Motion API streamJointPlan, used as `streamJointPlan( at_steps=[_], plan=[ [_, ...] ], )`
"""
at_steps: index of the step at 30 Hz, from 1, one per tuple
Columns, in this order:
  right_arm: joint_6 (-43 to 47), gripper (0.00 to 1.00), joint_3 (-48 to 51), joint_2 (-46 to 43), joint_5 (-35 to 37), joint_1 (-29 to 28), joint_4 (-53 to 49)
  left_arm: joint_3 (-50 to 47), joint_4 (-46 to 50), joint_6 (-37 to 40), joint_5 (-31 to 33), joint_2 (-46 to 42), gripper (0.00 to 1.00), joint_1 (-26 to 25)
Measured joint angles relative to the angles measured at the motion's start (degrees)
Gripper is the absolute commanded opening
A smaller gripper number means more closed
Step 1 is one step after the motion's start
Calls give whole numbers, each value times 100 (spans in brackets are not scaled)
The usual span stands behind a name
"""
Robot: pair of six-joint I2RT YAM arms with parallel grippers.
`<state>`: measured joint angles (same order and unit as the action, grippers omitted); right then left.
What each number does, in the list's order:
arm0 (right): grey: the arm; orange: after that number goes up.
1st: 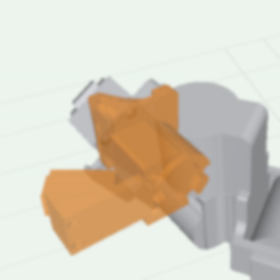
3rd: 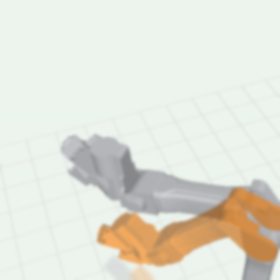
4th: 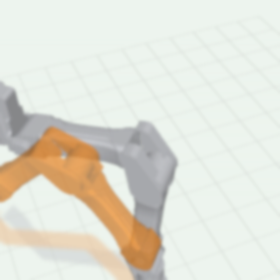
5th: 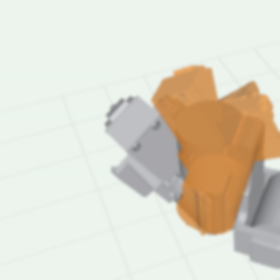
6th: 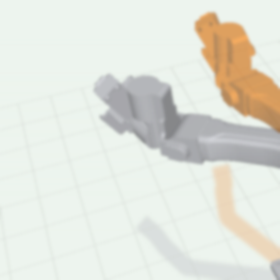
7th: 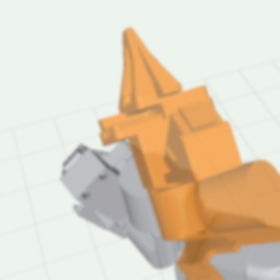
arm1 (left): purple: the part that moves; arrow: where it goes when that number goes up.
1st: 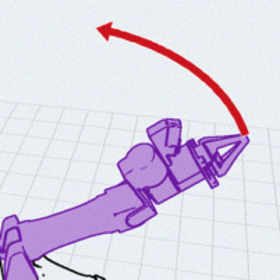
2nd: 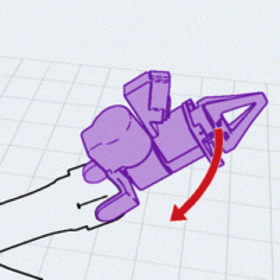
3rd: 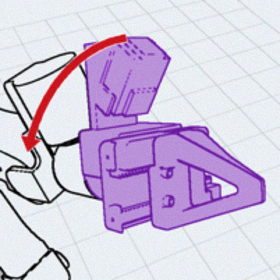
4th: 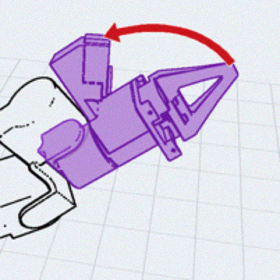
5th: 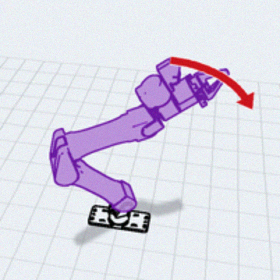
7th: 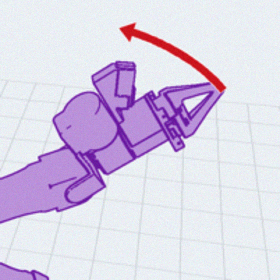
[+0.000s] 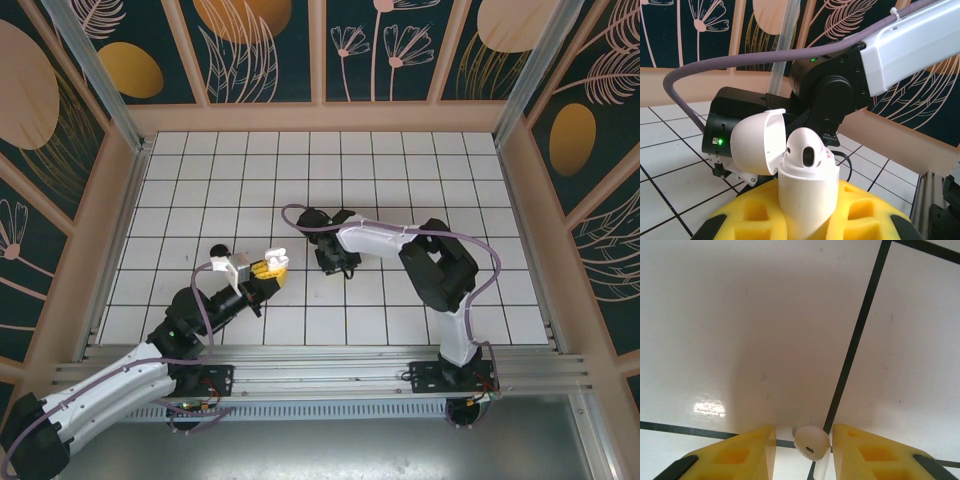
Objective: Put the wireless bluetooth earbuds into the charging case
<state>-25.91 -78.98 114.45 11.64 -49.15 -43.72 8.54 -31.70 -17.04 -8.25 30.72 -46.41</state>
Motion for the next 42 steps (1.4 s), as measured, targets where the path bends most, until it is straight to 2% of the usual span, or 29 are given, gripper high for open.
streamJointPlan(
  at_steps=[7, 14, 23, 27, 34, 42],
  plan=[
    [0, 29, -114, 96, 35, -37, -90, -22, 28, 0, 2, 0, 0, 0],
    [0, 19, -140, 114, 35, -48, -111, -42, 52, 4, 17, -33, 0, 0],
    [2, 15, 26, -57, 31, 26, -22, -94, 20, 22, 94, -52, 0, 0],
    [2, 14, 304, -573, -13, 133, 186, -127, -28, 24, 184, -76, 0, 0],
    [13, 15, 741, -1976, -225, 190, 1047, -146, -254, 26, 254, -46, 0, 0],
    [201, 14, 1397, -3550, -682, 190, 2391, 61, -328, 44, -22, 551, 0, 0]
  ],
)
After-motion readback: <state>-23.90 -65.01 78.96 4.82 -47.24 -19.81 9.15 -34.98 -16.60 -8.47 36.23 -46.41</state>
